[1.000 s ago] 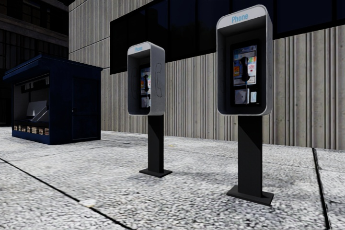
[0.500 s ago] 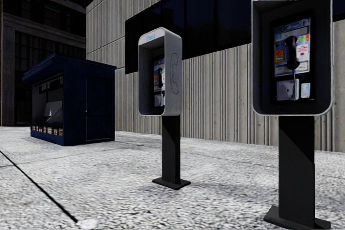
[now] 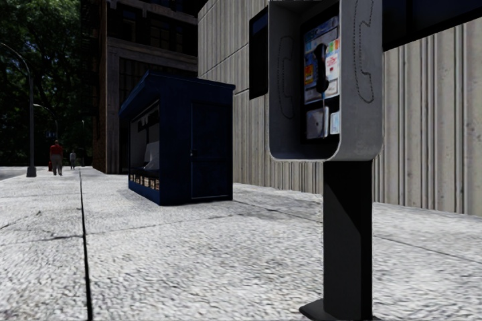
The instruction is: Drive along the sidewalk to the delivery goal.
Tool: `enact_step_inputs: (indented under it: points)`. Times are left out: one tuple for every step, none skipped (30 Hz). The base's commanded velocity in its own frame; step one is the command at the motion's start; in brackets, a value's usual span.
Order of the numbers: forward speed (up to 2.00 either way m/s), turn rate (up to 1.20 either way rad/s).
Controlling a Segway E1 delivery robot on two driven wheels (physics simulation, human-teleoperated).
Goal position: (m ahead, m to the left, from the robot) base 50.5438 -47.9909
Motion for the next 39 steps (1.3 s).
enact_step_inputs:
  points:
    - [1.83, 0.77]
    - [1.83, 0.77]
    - [1.83, 0.77]
    - [1.80, 0.77]
    - [1.79, 0.77]
    - [1.79, 0.77]
    - [1.78, 0.77]
    - [1.78, 0.77]
    - [1.78, 0.77]
    - [1.78, 0.77]
    - [1.78, 0.77]
    - [1.78, 0.77]
    - [1.78, 0.77]
    - [1.78, 0.77]
    - [1.78, 0.77]
    - [1.78, 0.77]
    - [1.78, 0.77]
    - [1.78, 0.77]
    - [1.78, 0.69]
    - [1.78, 0.65]
    - [1.78, 0.65]
    - [1.78, 0.63]
    - [1.78, 0.44]
    - [1.78, 0.00]
    - [1.78, 0.00]
    - [1.78, 0.00]
    - [1.78, 0.00]
    - [2.00, 0.00]
    - [2.00, 0.00]
    - [2.00, 0.00]
    - [2.00, 0.00]
    - [2.00, 0.00]
    - [2.00, 0.00]
    - [2.00, 0.00]
    - [2.00, 0.00]
    - [2.00, 0.00]
    - [2.00, 0.00]
    - [2.00, 0.00]
    - [2.00, 0.00]
